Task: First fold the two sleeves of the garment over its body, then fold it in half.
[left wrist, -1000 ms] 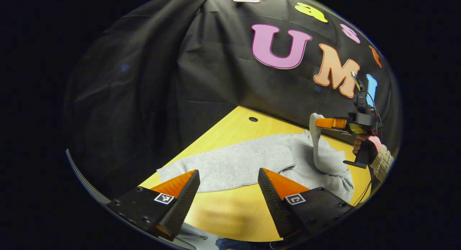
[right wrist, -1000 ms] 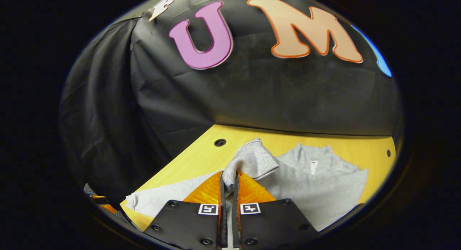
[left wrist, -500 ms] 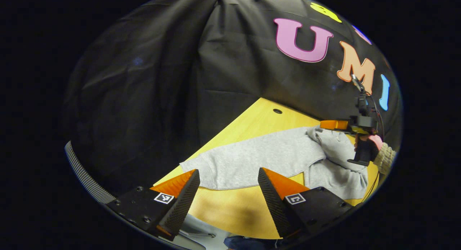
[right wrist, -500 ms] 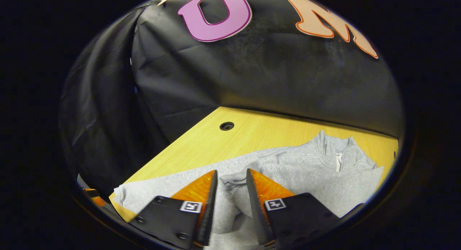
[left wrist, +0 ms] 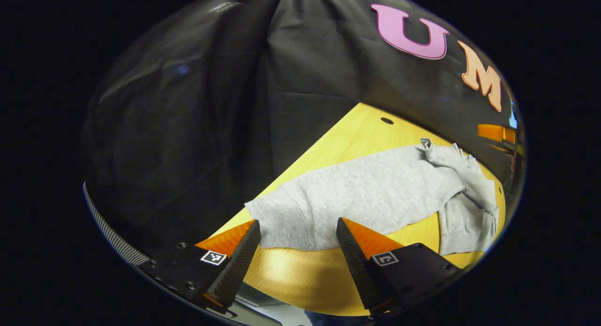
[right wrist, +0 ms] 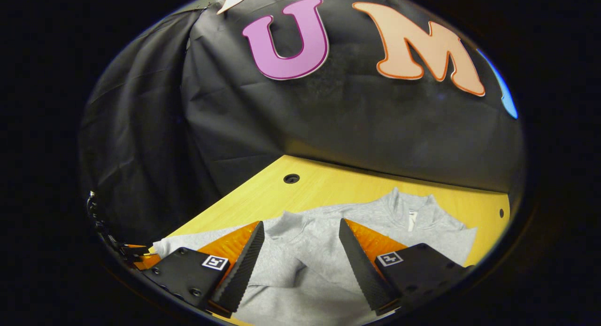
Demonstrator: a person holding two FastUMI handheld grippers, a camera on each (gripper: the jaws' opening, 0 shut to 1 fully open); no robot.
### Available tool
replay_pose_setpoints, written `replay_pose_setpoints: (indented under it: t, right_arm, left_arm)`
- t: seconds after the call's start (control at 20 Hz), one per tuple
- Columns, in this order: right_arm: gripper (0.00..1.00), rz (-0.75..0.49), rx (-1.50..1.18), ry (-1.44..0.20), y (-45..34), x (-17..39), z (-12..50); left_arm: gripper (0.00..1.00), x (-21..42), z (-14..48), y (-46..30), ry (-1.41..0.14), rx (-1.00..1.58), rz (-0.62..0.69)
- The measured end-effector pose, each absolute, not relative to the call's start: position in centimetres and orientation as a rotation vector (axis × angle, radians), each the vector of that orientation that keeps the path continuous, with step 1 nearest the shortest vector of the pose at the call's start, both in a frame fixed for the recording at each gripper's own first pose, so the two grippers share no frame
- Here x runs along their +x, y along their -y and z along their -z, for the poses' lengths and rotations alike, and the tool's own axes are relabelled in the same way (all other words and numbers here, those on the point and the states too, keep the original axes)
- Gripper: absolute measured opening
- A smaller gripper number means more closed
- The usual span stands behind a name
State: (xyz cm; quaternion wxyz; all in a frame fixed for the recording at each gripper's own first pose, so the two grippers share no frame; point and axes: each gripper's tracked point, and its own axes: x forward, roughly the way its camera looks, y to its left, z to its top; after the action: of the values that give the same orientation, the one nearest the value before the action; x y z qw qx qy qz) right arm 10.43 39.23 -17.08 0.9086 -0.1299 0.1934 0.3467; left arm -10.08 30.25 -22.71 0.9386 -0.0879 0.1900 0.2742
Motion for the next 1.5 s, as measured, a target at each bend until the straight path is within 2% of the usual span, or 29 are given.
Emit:
replay_pose_setpoints:
  t: [0.35, 0.45, 0.55, 0.65, 0.7, 0.75, 0.85, 0.9, 1.1, 1.35, 1.5]
  right_arm:
    - [0.98, -0.582, -0.282, -0.312, -29.8, 8.3, 11.0]
    - [0.96, -0.543, -0.278, -0.298, -27.4, 7.9, 10.0]
    - [0.99, -0.512, -0.277, -0.296, -24.7, 7.0, 9.4]
    - [0.96, -0.472, -0.293, -0.302, -21.6, 5.9, 9.1]
    - [0.99, -0.454, -0.301, -0.306, -20.5, 5.5, 9.3]
    - [0.96, -0.437, -0.31, -0.309, -19.4, 5.3, 9.2]
    - [0.96, -0.411, -0.306, -0.313, -17.6, 4.5, 9.0]
    - [0.99, -0.397, -0.291, -0.314, -16.8, 4.3, 8.8]
    - [0.96, -0.385, -0.253, -0.326, -15.2, 3.2, 8.7]
    - [0.99, -0.366, -0.247, -0.325, -13.0, 2.7, 8.5]
    - [0.96, -0.355, -0.232, -0.333, -11.4, 2.2, 8.6]
  left_arm:
    - [0.95, -9.4, 24.4, -30.7, -0.441, -0.199, -0.541]
    - [0.9, -9.7, 24.8, -30.8, -0.458, -0.187, -0.545]
    - [0.81, -9.3, 24.9, -30.9, -0.471, -0.145, -0.534]
    - [0.66, -8.7, 24.7, -30.2, -0.469, -0.127, -0.487]
    - [0.54, -8.5, 24.6, -29.8, -0.471, -0.127, -0.475]
    - [0.42, -8.1, 24.6, -29.5, -0.475, -0.127, -0.463]
    - [0.17, -8.0, 24.7, -29.3, -0.493, -0.113, -0.468]
    - [0.13, -7.9, 24.7, -29.2, -0.5, -0.108, -0.477]
    - [0.02, -7.8, 24.6, -28.7, -0.516, -0.118, -0.503]
    - [0.0, -6.2, 21.9, -25.9, -0.463, -0.197, -0.482]
    - [0.0, -4.1, 18.5, -23.0, -0.407, -0.196, -0.42]
